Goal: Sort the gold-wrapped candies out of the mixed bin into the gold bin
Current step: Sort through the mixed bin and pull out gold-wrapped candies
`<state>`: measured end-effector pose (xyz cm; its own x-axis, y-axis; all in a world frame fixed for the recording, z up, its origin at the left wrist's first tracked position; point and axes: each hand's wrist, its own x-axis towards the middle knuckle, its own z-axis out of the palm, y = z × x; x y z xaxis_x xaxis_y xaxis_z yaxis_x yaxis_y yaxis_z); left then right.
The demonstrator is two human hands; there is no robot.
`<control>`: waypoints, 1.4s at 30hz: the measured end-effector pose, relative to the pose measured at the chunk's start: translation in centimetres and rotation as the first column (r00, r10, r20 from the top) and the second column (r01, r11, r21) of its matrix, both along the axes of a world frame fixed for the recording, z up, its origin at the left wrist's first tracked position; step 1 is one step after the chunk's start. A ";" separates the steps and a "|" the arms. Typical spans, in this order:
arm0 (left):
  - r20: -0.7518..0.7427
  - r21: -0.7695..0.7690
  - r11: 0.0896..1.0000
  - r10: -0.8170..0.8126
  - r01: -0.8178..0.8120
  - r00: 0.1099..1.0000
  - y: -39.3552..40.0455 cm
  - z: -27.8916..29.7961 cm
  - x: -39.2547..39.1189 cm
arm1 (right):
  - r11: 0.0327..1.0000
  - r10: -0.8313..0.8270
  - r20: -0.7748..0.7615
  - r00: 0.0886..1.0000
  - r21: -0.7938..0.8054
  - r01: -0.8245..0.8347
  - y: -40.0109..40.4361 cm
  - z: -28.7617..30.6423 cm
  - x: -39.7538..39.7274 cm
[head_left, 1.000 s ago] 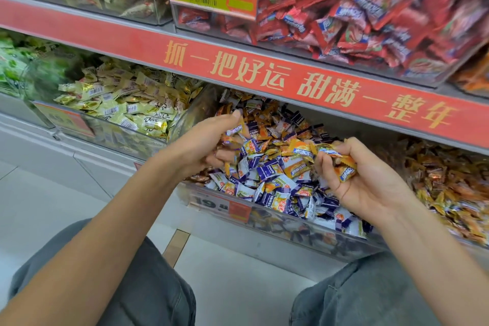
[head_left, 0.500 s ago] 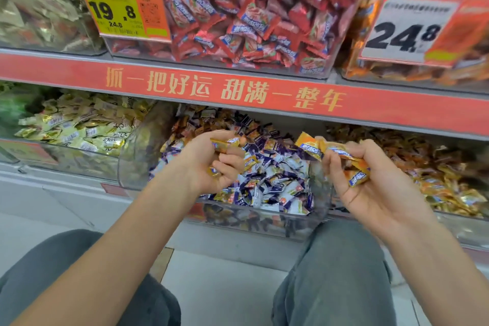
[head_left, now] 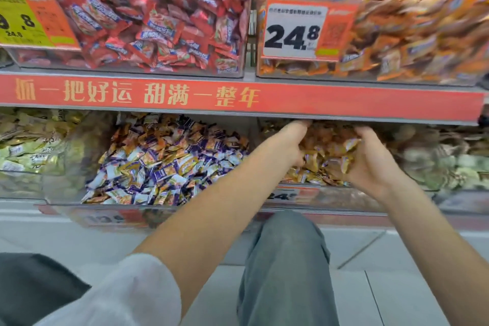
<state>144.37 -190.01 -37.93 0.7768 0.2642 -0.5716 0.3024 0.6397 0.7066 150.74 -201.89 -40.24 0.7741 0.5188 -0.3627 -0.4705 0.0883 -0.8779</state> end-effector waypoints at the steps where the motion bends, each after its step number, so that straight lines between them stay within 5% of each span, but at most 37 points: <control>1: -0.011 0.029 1.000 -0.001 0.001 1.000 0.0 0.4 -0.2 | 0.991 0.070 0.078 0.995 -0.120 -0.060 -0.1 0.0 0.1; 5: 0.045 0.155 0.986 -0.063 0.055 0.997 0.3 1.7 -3.4 | 0.894 0.241 0.344 0.907 -0.443 -0.070 -0.5 -0.2 -1.1; 8: 0.107 0.354 0.929 -0.158 0.111 0.982 0.5 2.2 -9.6 | 0.937 0.223 0.738 0.637 -0.343 0.069 -0.2 0.3 -5.0; 12: -0.017 0.706 0.698 -0.148 0.117 0.989 2.5 1.2 -17.8 | 0.965 0.262 0.910 0.321 -0.257 -0.058 3.1 0.5 -10.3; 16: -0.152 0.824 0.561 0.086 0.078 0.985 8.1 -0.3 -23.5 | 0.790 0.537 0.839 0.087 -0.464 -0.400 10.3 1.2 -13.9; 20: -0.240 0.937 0.308 0.222 0.166 0.945 14.0 -1.5 -28.3 | 0.350 0.802 0.472 -0.366 -0.868 -0.353 17.2 1.4 -15.8; 22: -0.304 0.932 0.262 0.189 0.250 0.934 16.0 -1.8 -30.0 | 0.119 0.852 0.248 -0.461 -0.949 -0.291 18.9 1.1 -15.7; 24: -0.373 0.910 0.245 0.127 0.336 0.919 17.4 -2.0 -30.7 | 0.030 0.871 0.166 -0.463 -0.958 -0.286 19.6 0.5 -15.5; 30: -0.526 0.836 0.193 0.011 0.514 0.851 20.1 -2.4 -29.2 | 0.304 0.837 0.451 -0.310 -0.854 -0.422 20.6 -1.1 -15.3; 35: -0.504 0.857 0.153 0.045 0.493 0.863 20.6 -3.0 -29.4 | 0.396 0.879 0.476 -0.033 -0.766 -0.506 21.3 -0.1 -14.1; 39: -0.252 0.965 0.120 0.171 0.234 0.952 20.2 -1.6 -31.0 | 0.546 0.783 0.622 -0.007 -0.693 -0.470 21.7 -0.1 -15.1; 42: -0.070 0.987 0.157 0.224 0.034 0.972 20.7 -1.6 -33.3 | 0.511 0.760 0.647 -0.059 -0.651 -0.561 23.6 -0.1 -17.0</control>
<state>111.05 -169.32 -39.49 0.6318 0.7652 0.1239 0.4798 -0.5116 0.7127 133.74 -178.33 -40.37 -0.0368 0.9991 0.0196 0.7031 0.0398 -0.7100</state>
